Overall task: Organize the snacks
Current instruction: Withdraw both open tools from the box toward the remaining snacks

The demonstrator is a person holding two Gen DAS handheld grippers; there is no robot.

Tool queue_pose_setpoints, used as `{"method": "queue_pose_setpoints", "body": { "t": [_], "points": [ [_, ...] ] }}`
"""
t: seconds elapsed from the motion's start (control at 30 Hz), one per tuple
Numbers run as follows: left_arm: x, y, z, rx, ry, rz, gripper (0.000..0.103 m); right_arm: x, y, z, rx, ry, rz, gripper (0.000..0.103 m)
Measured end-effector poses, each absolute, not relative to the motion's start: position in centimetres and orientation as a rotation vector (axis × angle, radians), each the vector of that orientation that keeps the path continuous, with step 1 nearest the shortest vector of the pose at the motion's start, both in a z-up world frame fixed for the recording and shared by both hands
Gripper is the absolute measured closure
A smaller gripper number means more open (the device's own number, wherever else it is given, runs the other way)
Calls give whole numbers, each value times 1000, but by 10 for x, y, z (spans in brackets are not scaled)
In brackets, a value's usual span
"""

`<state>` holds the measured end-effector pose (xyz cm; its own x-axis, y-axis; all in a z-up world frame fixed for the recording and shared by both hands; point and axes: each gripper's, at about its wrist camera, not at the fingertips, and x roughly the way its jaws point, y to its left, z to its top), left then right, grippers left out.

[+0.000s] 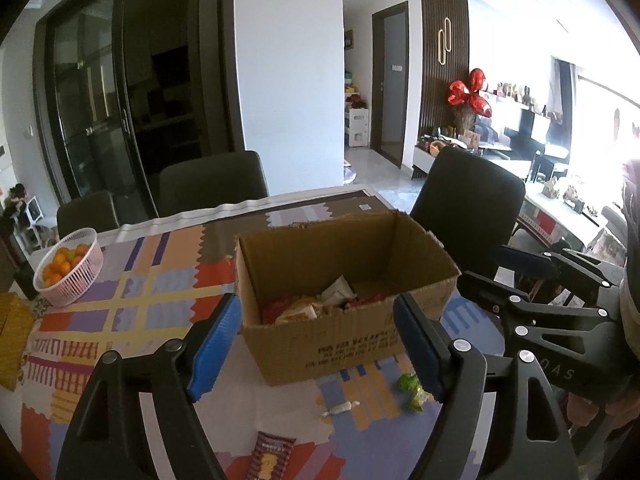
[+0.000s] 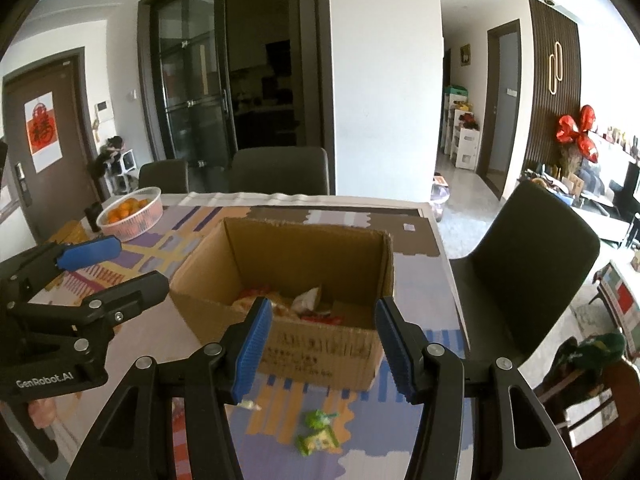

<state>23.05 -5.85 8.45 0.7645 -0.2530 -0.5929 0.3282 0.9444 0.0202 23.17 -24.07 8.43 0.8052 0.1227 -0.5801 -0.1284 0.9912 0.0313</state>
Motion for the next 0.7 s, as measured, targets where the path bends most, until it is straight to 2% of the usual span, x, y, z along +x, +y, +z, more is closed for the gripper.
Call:
{"method": "queue_pose_setpoints", "body": {
  "t": [0.7],
  "points": [
    [198,-55,6,132,801,-339,24,195,-231,17,-69,782,149,48]
  ]
}}
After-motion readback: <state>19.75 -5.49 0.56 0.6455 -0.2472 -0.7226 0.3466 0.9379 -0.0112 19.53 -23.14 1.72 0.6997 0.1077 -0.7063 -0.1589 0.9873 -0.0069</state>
